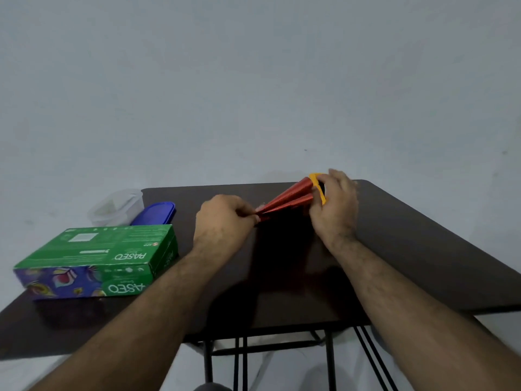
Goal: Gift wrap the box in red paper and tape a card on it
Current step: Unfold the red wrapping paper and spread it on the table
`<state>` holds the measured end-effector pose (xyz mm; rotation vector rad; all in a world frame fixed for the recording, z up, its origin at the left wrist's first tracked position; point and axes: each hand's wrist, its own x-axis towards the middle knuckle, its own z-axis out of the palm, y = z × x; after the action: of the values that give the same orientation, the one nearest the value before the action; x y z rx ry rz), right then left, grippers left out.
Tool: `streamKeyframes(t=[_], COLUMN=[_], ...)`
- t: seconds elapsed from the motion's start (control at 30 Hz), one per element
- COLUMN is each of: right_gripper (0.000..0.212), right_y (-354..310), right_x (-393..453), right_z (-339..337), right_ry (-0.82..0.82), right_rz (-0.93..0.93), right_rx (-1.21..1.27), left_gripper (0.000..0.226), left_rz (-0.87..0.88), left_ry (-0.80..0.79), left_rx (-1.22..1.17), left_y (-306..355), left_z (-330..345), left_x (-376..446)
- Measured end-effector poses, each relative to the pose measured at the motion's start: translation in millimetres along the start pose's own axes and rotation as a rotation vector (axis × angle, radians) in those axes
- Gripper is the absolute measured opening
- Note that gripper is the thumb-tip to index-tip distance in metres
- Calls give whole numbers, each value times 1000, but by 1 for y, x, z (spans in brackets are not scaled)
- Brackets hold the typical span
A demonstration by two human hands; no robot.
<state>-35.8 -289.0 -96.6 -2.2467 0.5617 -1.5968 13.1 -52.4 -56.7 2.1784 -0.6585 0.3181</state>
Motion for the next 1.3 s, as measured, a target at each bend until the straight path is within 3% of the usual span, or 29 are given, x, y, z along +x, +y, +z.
streamKeyframes(t=[0.1,0.2,0.33,0.53,0.63,0.7,0.8,0.87,0.97,1.1,1.2,1.3], right_gripper=[24,20,36,33,29,31,37,36,27,49,74,98], right_y=[-27,-50,-54,-62,-76,-91,-119,-136,-154,-162,-157,-143], right_x=[-6,-8,5,39,60,72,89,99,109,115,114,104], right_z=[-8,-19,-24,-40,-46,-51,-56,-60,-65,-72,-79,-86], right_ry=[-6,-107,-286,-363,-379,-392,-426,-487,-564,-563,-537,-376], right_rz=[-69,126,168,110,62,34,-94,-212,-281,-249,-277,-344], right_rx=[180,439,525,514,484,439,341,279,252,305,202,-94], left_gripper=[7,7,7,1,38,58,95,103,79,18,10,14], left_rz=[-125,-220,-282,-325,-31,219,307,296,198,129,60,-88], left_ry=[75,117,83,61,229,326,165,110,72,86,49,64], left_rx=[-304,-636,-854,-779,-331,-178,-88,6,14,52,-91,-426], left_y=[-3,-1,6,-3,-6,5,34,54,73,86,80,64], left_z=[-8,-14,-26,-46,-51,-57,-64,-66,-73,-87,-95,-101], left_x=[9,19,24,42,42,32,25,26,37,47,57,74])
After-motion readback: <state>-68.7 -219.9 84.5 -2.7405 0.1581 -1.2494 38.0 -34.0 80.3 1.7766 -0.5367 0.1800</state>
